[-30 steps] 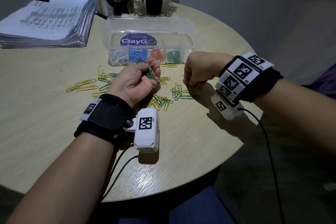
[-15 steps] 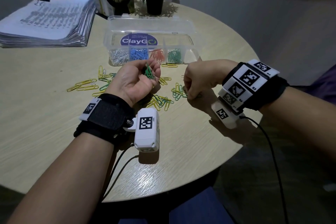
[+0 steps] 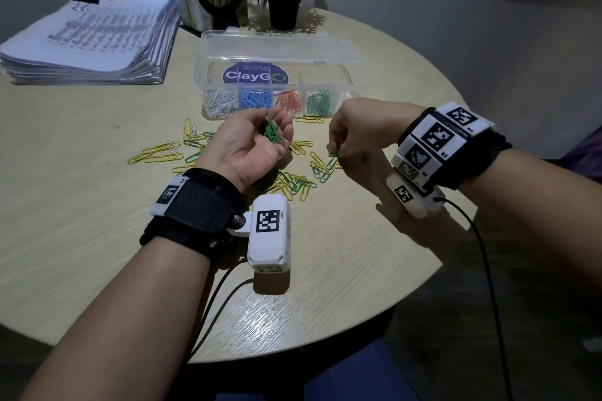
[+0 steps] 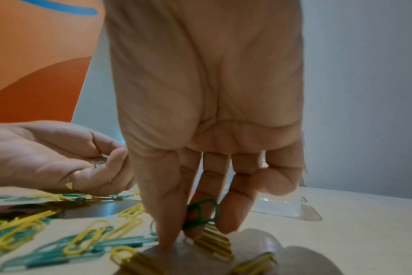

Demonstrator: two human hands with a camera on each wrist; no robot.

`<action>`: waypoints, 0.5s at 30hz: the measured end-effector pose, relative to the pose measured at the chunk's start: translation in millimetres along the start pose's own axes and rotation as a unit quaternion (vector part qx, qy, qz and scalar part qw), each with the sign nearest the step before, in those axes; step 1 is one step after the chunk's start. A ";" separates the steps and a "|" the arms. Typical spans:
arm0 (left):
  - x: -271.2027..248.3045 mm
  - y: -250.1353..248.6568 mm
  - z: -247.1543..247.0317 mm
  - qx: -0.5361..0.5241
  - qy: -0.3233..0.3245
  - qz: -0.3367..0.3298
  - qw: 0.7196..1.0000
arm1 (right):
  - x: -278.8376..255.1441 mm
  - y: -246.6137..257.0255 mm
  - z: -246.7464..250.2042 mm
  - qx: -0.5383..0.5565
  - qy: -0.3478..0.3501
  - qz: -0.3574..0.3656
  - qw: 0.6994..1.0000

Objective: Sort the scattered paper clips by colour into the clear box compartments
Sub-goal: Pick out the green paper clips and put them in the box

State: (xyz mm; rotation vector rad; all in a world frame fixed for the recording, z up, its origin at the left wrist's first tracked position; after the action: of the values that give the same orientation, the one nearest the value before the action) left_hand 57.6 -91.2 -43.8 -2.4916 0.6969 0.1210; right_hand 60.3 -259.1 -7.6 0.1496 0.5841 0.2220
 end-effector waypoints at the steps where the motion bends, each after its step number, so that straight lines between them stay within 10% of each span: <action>1: 0.2 0.0 -0.2 0.002 0.000 0.000 1.000 | -0.5 0.0 -0.3 0.006 -0.001 0.006 1.000; 15: 1.8 1.6 0.8 0.028 -0.004 0.009 1.000 | -5.1 18.7 15.0 -0.056 -0.005 0.003 0.998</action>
State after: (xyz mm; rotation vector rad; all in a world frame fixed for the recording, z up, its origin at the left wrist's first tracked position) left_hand 58.5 -92.7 -45.6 -2.4301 0.7105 0.1176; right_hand 61.4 -243.4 11.1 0.0437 0.5606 0.2598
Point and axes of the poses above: each hand's wrist, its own x-axis towards the middle knuckle, its own z-axis out of the back of the hand, y = z × x, the point moved 2 cm from there along x, towards the middle knuckle, and after that the axes turned 14 degrees about y, right-handed, at the moved point
